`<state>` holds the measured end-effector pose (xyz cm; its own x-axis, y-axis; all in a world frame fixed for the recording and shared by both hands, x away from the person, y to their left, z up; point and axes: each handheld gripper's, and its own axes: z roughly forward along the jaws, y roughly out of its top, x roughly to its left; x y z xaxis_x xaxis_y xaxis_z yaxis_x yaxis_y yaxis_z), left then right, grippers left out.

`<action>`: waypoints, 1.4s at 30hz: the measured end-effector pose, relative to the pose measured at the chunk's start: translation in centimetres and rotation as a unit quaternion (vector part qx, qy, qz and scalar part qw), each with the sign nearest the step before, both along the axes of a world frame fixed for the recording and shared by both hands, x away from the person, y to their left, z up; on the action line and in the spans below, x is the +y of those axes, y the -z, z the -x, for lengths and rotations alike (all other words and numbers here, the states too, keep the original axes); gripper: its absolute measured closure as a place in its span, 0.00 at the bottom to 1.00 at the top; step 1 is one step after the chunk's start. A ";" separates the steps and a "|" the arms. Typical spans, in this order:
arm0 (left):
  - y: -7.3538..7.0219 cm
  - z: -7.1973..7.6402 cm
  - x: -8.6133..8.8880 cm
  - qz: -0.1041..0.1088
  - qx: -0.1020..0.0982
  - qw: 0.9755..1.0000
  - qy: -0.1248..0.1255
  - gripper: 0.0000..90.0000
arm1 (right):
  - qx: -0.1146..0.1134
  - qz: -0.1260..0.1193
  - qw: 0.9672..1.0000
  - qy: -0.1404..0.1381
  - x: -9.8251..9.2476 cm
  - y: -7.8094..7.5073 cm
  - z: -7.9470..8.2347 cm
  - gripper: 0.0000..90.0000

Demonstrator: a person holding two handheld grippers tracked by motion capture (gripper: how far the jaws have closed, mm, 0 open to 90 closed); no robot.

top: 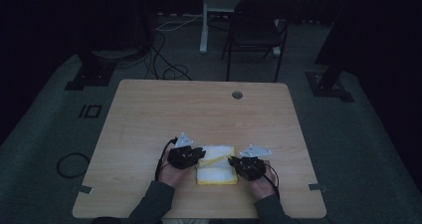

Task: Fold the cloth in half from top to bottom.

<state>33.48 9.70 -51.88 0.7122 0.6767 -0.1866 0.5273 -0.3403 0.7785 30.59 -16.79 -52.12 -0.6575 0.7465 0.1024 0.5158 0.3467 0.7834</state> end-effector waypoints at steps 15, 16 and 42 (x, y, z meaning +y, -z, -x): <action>1.6 2.3 0.7 -0.007 0.000 1.000 0.011 0.82 | -0.003 -0.016 1.000 0.004 -0.8 -0.5 0.2 0.75; 1.6 2.5 0.7 -0.007 -0.001 1.000 0.010 0.82 | -0.005 -0.018 1.000 0.005 -0.9 -0.6 0.2 0.75; 1.3 6.5 1.1 -0.002 -0.013 1.000 0.023 0.79 | 0.008 -0.023 0.997 0.068 -4.4 -0.1 -1.0 0.69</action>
<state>27.00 10.77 -53.19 0.7473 0.6436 -0.1653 0.4912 -0.3675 0.7897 31.63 -21.19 -52.05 -0.5480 0.8232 0.1483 0.5680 0.2361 0.7884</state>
